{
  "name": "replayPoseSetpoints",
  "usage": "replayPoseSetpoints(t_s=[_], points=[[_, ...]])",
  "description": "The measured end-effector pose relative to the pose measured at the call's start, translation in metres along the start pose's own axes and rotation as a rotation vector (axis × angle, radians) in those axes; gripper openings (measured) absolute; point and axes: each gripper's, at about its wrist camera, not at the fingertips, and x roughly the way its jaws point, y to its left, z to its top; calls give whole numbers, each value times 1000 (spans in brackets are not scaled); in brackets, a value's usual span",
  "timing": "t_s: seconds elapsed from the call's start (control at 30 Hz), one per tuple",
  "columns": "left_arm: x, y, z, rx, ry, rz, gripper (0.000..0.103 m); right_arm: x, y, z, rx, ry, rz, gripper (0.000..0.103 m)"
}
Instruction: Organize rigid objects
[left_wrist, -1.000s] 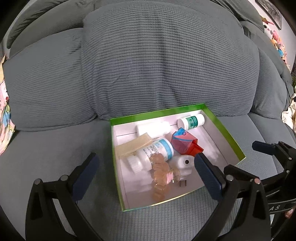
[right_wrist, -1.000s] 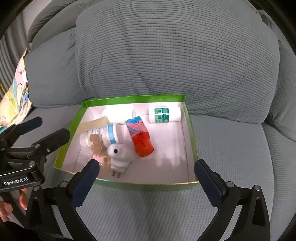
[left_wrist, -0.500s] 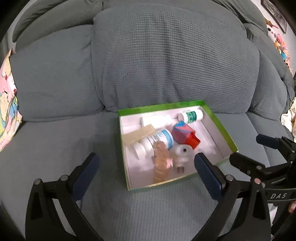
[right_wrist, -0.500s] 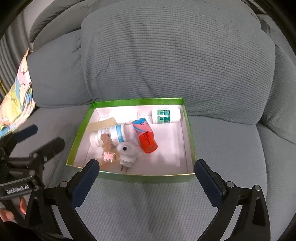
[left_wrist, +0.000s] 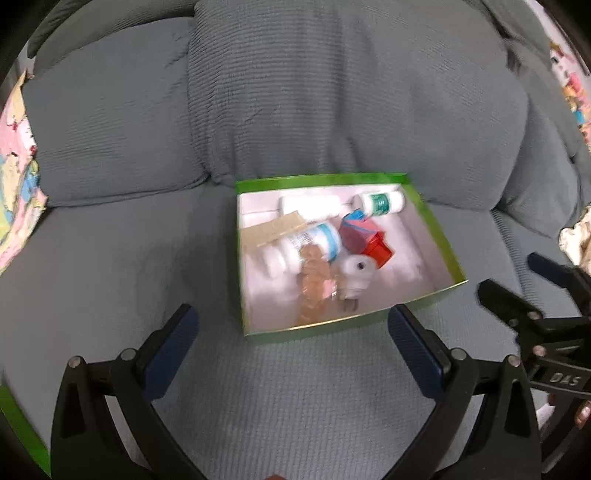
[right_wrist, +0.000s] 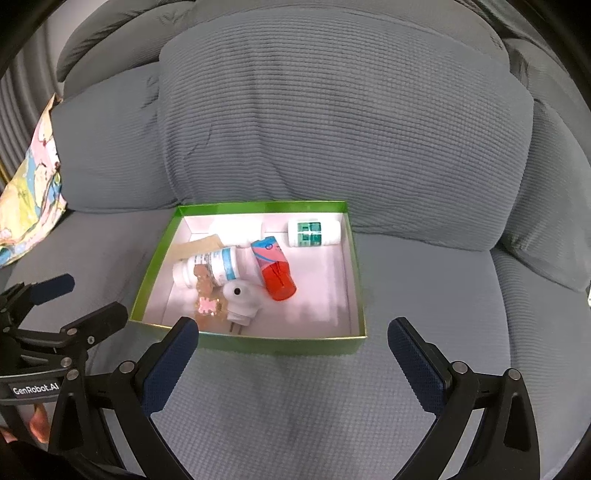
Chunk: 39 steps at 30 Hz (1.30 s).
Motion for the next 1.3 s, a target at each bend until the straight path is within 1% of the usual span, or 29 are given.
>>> replayPoseSetpoints(t_s=[0.03, 0.2, 0.4, 0.53, 0.67, 0.93, 1.3], points=[[1, 0, 0, 2, 5, 1, 102, -1, -1, 0, -1, 1, -2, 103], [3, 0, 3, 8, 37, -39, 102, -3, -4, 0, -4, 2, -4, 103], [13, 0, 11, 20, 75, -30, 102, 5, -3, 4, -1, 22, 4, 103], [21, 3, 17, 3, 92, -50, 102, 12, 0, 8, -2, 31, 20, 103], [28, 4, 20, 3, 101, -34, 102, 19, 5, 10, -6, 29, 33, 103], [41, 7, 27, 2, 117, -39, 102, 33, 7, 13, -1, 40, 40, 103], [53, 11, 30, 3, 127, -22, 102, 51, 4, 15, 9, 64, 43, 103]])
